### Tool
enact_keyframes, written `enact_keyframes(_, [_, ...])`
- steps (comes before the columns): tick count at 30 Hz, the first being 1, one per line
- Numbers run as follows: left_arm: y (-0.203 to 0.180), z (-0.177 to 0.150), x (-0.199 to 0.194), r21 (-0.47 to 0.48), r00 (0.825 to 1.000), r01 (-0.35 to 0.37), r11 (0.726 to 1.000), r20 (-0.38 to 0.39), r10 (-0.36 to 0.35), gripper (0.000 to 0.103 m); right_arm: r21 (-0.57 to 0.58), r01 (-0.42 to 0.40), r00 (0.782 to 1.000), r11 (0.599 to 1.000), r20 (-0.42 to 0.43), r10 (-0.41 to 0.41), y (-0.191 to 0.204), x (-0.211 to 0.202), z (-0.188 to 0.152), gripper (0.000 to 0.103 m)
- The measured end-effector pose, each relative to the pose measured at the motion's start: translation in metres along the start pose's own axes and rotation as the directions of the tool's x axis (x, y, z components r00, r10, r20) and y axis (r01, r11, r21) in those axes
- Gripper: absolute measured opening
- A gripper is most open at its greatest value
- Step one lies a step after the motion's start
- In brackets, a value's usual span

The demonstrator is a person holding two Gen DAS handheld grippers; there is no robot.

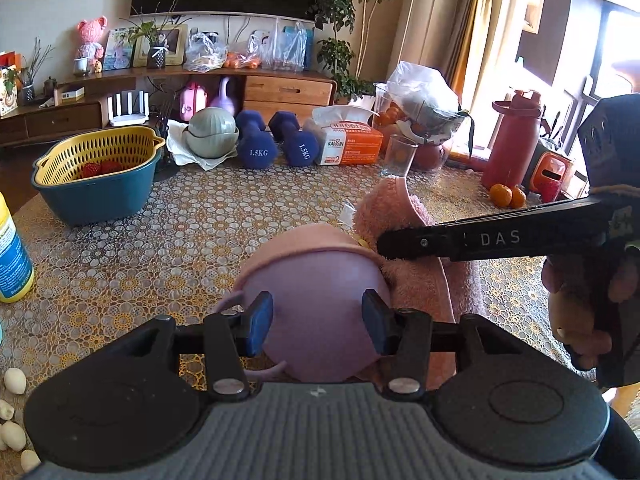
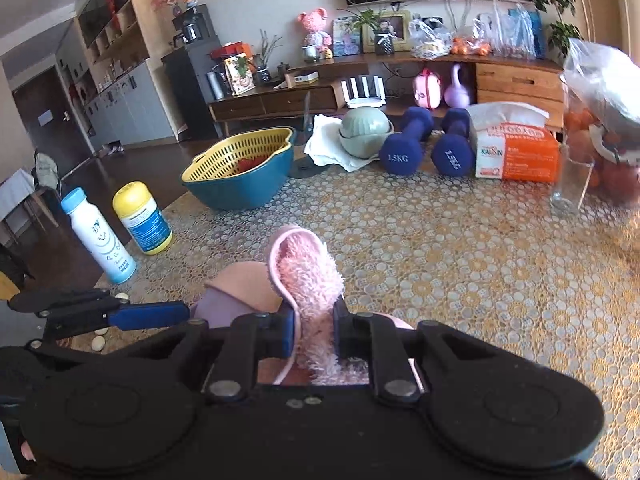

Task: Organize objects
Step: 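Lower the mug onto the table and open the left gripper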

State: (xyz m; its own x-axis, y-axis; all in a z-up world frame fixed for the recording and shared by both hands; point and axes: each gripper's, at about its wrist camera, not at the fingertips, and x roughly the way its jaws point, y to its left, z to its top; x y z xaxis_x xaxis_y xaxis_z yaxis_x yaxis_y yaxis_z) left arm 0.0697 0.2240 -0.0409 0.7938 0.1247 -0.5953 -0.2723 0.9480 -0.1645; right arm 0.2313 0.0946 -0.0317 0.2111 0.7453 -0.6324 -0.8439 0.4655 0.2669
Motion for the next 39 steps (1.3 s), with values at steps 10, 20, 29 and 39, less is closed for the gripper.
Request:
enact_keyframes(10, [-0.008,-0.003,0.000,0.039,0.999,-0.031,0.999,-0.021,0.032,0.048,0.036,0.045,0.999,0.998,-0.010,-0.044,-0.012,-0.003,-0.015,0.017])
enact_keyframes(20, [0.001,0.031,-0.005,0.059,0.994,-0.092,0.994,0.065,0.088,0.048,0.043,0.029,0.998,0.999,0.046,-0.031,-0.011,-0.024,-0.007,0.017])
enact_keyframes(29, [0.012,0.031,0.011,0.032,0.993,-0.114,0.993,0.033,0.113,0.049,-0.043,-0.103,0.995,0.994,0.011,0.104,0.029,-0.020,-0.014,0.017])
enact_keyframes(39, [0.015,0.029,0.010,0.044,0.993,-0.113,0.993,0.031,0.112,0.048,-0.031,-0.098,0.995,0.995,-0.035,0.097,0.032,0.008,-0.023,0.017])
